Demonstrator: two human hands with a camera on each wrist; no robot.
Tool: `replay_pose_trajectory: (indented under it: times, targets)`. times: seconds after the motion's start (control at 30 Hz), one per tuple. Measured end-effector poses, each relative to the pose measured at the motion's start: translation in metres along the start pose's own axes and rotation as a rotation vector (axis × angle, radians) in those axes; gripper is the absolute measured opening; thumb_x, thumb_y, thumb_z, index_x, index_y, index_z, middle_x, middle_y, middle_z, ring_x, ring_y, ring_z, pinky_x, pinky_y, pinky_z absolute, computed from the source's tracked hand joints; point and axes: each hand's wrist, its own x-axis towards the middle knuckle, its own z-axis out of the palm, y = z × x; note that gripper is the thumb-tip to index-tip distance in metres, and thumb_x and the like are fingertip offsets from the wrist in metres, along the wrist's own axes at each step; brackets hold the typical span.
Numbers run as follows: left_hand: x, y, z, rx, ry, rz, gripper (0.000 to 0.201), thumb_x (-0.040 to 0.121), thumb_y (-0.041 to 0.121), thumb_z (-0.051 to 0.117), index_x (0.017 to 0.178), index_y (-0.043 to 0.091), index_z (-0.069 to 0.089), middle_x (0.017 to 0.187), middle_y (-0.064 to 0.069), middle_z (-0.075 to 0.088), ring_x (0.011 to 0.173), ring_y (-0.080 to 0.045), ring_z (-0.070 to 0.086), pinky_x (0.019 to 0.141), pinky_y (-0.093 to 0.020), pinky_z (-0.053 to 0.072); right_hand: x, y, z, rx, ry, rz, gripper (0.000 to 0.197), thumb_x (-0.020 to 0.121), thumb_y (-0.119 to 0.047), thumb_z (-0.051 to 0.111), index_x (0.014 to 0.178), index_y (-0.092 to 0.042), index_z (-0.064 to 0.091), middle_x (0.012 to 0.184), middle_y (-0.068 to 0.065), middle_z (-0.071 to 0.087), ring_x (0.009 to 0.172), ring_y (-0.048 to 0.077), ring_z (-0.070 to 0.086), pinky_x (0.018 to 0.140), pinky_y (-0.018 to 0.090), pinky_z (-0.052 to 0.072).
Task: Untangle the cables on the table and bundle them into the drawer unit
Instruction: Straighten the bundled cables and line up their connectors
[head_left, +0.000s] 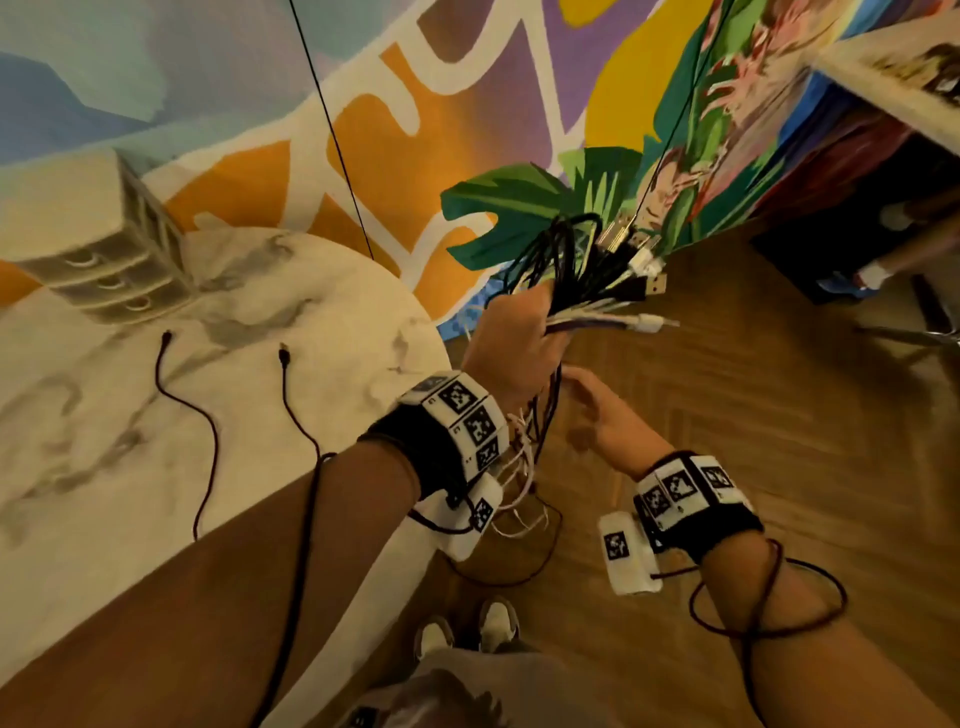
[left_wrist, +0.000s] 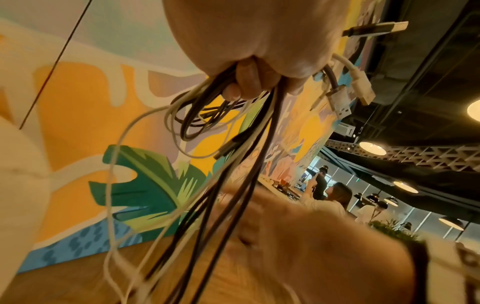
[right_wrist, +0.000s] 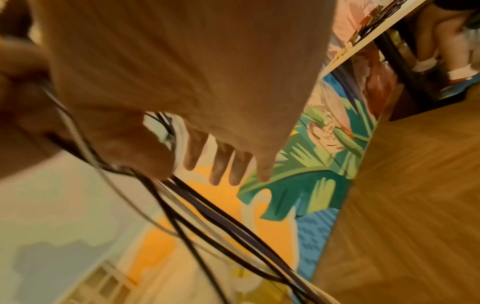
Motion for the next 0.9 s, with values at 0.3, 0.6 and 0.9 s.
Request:
replay_pose_trajectory:
  times: [0.3,0.6,0.9]
  targets:
    - [-0.014,-0.016,0.0,0.021,-0.095,-0.269,0.018,0.091,0.019,0.059,0.1,0.004,0.065,0.091,-0.009,0.069,0.085,-0.021,0.063,0.063,-0.02,0.039,0.022,-0.046,0.038,0.044,0.166,-0.199,0.036,0.092,0.003,0.049,0.071,-0.026,0.054,0.056,-0.015,0.058,0.05,0.0,0.048,0.053,0.019,0.038]
    - [-0.011,-0.017,-0.02,-0.048,-0.074,-0.318,0.023,0.09,0.029,0.061,0.099,0.01,0.071,0.083,-0.007,0.071,0.078,-0.02,0.065,0.062,-0.02,0.046,0.026,-0.024,0.031,-0.034,0.483,-0.065,0.042,0.095,-0.019,0.052,0.055,-0.017,0.039,0.051,-0.003,0.036,0.043,0.009,0.031,0.042,0.019,0.025]
    - [0.019,-0.007,-0.058,-0.136,0.077,-0.324,0.033,0.094,0.031,0.055,0.064,0.016,0.051,0.048,0.007,0.037,0.039,-0.005,0.035,0.041,-0.016,0.024,0.003,0.085,-0.013,-0.213,0.585,0.381,0.037,0.094,-0.021,0.05,0.059,-0.013,0.046,0.056,0.005,0.045,0.057,0.024,0.043,0.052,0.031,0.029]
